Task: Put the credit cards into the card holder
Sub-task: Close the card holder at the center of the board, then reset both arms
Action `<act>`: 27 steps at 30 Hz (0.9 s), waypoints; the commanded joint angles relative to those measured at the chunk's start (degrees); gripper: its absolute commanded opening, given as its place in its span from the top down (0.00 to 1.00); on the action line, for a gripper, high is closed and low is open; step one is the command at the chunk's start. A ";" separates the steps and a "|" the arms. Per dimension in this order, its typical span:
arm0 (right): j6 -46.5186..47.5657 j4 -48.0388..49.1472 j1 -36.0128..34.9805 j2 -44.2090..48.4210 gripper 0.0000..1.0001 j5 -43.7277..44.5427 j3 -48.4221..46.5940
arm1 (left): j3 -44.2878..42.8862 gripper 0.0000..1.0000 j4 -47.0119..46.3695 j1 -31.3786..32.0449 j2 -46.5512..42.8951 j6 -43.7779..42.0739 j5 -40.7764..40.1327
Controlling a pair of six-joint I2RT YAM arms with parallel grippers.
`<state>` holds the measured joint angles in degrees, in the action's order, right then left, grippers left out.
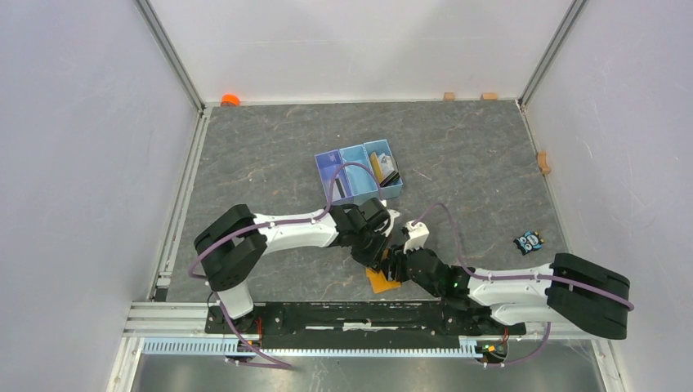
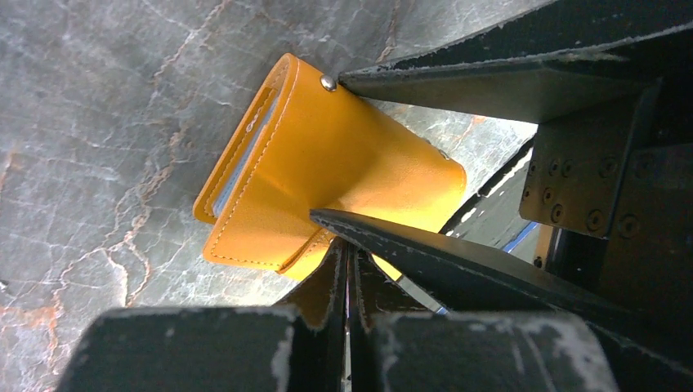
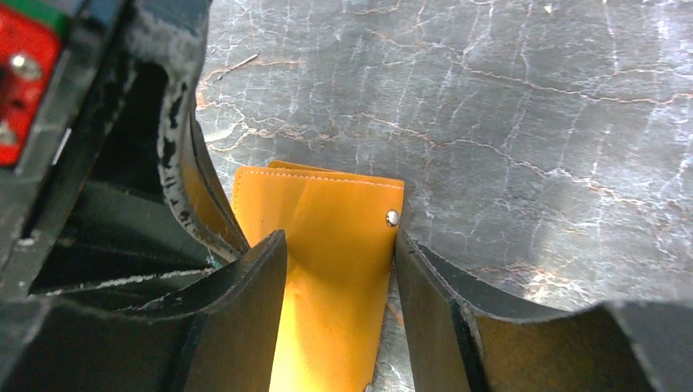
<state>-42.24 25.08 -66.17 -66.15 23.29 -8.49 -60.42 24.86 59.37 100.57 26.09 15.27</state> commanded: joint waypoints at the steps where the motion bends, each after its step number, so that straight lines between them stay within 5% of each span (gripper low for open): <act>1: -1.70 -11.20 -0.37 0.04 0.42 3.12 1.66 | 4.35 0.98 0.88 3.04 8.04 1.28 -6.65; 27: -8.16 -29.10 -0.36 11.99 0.38 14.88 3.28 | -3.76 0.98 8.38 6.91 18.22 -0.08 -16.75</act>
<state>-48.82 6.85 -66.43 -54.46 35.70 -7.75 -68.99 29.30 64.16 107.39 27.81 11.33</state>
